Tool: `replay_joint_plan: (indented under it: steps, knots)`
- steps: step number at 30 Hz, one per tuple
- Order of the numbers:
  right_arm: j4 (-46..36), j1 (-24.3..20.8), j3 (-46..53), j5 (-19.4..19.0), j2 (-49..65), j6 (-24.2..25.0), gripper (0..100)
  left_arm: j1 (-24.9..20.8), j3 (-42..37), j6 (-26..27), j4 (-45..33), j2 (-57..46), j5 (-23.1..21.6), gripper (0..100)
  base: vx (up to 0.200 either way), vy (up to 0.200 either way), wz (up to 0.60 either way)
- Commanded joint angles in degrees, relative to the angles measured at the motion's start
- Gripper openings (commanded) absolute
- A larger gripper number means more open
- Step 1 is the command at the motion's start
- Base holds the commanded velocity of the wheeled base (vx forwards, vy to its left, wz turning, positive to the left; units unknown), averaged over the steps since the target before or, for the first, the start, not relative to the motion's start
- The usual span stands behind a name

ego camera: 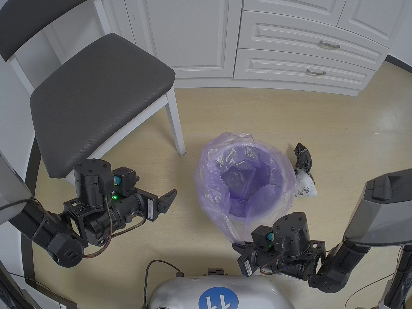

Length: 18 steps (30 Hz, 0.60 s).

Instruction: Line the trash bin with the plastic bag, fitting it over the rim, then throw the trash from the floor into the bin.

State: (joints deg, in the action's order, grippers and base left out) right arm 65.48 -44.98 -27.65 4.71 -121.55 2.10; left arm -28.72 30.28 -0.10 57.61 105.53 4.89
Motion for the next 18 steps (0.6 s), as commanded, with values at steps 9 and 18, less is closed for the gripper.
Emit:
replay_joint_plan:
  steps: [9,18]
  knots:
    - [0.9,1.4,-4.9,0.9,-7.6,0.0,100,-2.6,2.5,-0.3,3.0,3.6,0.0,100,0.0,0.0,0.0]
    - [-3.9,2.6,-1.1,0.8,9.4,0.0,100,-7.9,16.7,-0.4,0.6,11.2,0.2,100,0.0,0.0,0.0]
